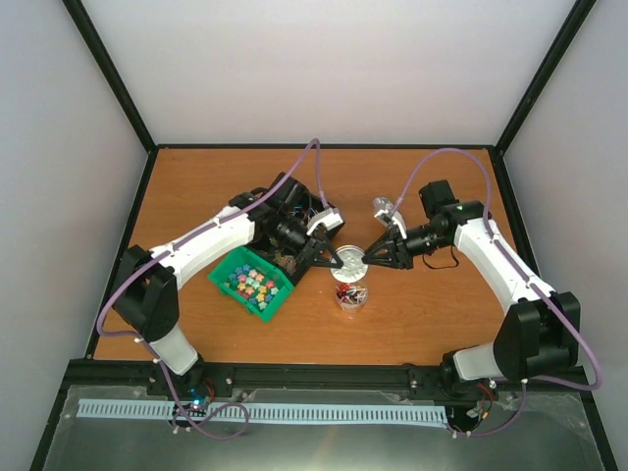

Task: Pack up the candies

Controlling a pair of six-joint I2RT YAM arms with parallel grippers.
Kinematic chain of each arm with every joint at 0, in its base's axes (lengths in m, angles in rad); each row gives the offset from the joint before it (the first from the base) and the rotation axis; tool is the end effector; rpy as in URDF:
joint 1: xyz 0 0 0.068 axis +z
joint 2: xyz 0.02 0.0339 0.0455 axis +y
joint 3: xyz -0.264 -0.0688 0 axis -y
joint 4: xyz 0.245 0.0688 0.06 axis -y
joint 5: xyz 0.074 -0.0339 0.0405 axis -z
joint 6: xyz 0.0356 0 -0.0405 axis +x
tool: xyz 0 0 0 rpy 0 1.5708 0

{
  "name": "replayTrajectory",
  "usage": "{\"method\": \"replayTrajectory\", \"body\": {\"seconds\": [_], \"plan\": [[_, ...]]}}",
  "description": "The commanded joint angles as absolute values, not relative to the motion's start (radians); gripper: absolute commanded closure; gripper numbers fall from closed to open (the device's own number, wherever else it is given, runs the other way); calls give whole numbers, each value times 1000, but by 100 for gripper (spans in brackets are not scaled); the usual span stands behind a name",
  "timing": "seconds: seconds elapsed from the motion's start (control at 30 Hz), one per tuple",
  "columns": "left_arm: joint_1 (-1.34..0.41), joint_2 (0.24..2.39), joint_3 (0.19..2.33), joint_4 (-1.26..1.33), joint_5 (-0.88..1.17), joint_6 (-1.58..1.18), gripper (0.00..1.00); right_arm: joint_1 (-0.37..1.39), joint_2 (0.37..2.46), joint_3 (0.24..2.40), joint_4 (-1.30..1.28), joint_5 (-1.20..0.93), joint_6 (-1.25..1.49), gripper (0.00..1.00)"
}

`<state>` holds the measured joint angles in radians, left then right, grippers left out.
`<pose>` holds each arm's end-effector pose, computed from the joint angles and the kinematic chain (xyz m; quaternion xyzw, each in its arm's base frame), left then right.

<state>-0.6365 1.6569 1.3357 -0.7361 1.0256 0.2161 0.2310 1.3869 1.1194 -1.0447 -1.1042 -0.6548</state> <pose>0.2550 -0.2263 0.2756 0.4619 0.7159 -0.5103 0.1174 0.2331 0.0875 0.2791 -0.4229 0.7339 0.4854 0.2167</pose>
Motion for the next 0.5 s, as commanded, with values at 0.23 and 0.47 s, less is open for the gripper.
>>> {"method": "replayTrajectory", "body": {"seconds": [0.23, 0.47], "plan": [[-587, 1631, 1312, -717, 951, 224, 58, 236, 1467, 1147, -1122, -1161, -666, 92], [-586, 1505, 1212, -648, 656, 276, 5, 236, 1574, 1116, -1174, -1161, -682, 94]]}}
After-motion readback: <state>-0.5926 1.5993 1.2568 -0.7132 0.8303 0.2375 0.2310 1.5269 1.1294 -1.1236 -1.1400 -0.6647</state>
